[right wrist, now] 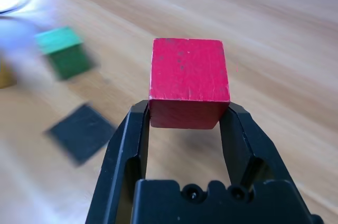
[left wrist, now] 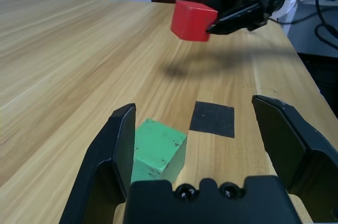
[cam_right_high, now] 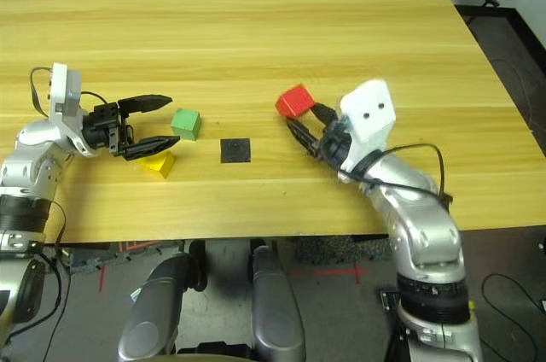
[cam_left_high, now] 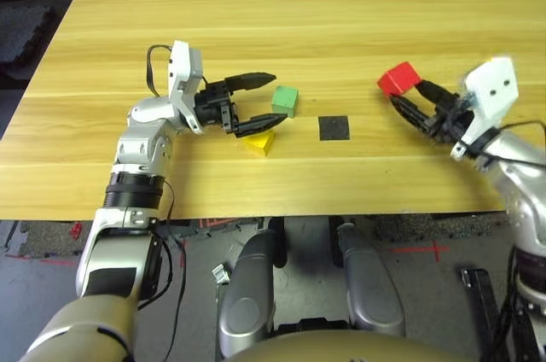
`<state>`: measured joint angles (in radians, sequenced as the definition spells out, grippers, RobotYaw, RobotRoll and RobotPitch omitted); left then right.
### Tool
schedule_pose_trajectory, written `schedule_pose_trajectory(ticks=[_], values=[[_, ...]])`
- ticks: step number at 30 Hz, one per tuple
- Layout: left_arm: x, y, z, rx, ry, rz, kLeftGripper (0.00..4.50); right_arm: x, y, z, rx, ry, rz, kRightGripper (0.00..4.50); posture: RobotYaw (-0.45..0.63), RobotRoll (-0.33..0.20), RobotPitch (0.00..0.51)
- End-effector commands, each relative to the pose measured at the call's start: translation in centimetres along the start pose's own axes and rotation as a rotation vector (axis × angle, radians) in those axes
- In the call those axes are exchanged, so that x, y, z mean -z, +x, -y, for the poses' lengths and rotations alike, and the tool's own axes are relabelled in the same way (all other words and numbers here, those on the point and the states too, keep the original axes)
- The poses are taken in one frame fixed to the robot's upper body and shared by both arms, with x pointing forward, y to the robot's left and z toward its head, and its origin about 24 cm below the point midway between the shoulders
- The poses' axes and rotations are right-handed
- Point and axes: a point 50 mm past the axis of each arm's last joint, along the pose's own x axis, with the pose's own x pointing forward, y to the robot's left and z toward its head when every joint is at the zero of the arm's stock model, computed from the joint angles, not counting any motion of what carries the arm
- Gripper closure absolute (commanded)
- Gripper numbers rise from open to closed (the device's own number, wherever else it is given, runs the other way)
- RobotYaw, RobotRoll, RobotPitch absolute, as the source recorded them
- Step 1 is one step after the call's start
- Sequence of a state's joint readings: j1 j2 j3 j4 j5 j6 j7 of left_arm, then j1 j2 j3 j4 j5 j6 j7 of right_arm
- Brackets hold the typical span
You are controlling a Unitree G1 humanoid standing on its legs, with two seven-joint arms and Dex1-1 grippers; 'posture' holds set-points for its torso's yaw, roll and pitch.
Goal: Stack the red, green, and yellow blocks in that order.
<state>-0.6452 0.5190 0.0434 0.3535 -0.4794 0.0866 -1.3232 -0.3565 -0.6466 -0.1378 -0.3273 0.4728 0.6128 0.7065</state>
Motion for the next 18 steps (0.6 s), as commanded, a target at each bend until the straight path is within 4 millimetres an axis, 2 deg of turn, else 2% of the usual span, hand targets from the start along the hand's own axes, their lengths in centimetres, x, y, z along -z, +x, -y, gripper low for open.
schedule_pose_trajectory(ticks=[1, 7, 18], values=[[0.3, -0.3, 0.1, -0.005, 0.005, -0.024, 0.00, 0.0, -0.2, -0.1, -0.214, 0.034, -0.082, 2.45, 0.18, 0.028, 0.288], [0.0, -0.4, -0.1, -0.018, 0.018, -0.019, 0.00, -1.1, -0.1, 1.0, -0.420, -0.061, -0.166, 2.45, 0.20, 0.026, 0.283], [-0.1, -0.2, 0.2, -0.026, 0.026, -0.009, 0.00, -1.4, 2.8, 1.2, -0.735, -0.323, -0.203, 2.45, 0.24, 0.030, 0.274]])
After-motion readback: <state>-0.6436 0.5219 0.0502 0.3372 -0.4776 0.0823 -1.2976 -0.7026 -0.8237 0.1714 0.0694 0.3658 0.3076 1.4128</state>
